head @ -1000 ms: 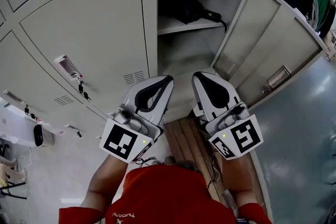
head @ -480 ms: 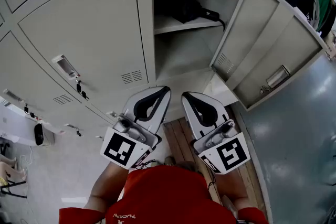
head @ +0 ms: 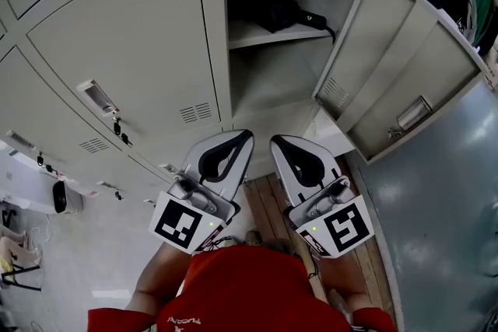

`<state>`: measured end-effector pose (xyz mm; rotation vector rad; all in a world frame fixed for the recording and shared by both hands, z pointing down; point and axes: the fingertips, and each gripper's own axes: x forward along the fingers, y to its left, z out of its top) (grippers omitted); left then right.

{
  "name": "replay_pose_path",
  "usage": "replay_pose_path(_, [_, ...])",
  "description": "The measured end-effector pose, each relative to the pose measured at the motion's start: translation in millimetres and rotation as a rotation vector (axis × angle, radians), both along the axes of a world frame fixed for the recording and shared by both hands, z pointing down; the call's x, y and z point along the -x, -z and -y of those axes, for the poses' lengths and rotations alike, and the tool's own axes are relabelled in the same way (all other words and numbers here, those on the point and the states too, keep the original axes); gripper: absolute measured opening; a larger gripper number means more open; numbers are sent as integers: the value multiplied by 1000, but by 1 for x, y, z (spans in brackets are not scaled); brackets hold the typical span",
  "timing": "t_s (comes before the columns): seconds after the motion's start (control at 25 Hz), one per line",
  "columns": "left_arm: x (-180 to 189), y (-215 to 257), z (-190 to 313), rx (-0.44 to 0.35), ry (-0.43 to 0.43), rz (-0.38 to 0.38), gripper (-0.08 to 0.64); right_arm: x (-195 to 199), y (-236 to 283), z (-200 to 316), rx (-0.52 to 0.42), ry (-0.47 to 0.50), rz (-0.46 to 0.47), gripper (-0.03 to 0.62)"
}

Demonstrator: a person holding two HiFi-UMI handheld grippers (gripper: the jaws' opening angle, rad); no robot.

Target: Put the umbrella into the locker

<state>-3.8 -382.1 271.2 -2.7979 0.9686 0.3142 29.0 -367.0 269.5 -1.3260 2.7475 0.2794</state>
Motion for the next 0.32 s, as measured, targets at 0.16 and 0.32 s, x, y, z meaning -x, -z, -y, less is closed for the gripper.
replay_pose_path(0.16, [0, -2, 0, 15, 3, 9, 5, -2, 2, 1, -3, 1, 4, 3])
replay_pose_path(0.32, [0, 2, -1, -13, 5, 4, 5, -2, 3, 1, -2, 4, 4, 3])
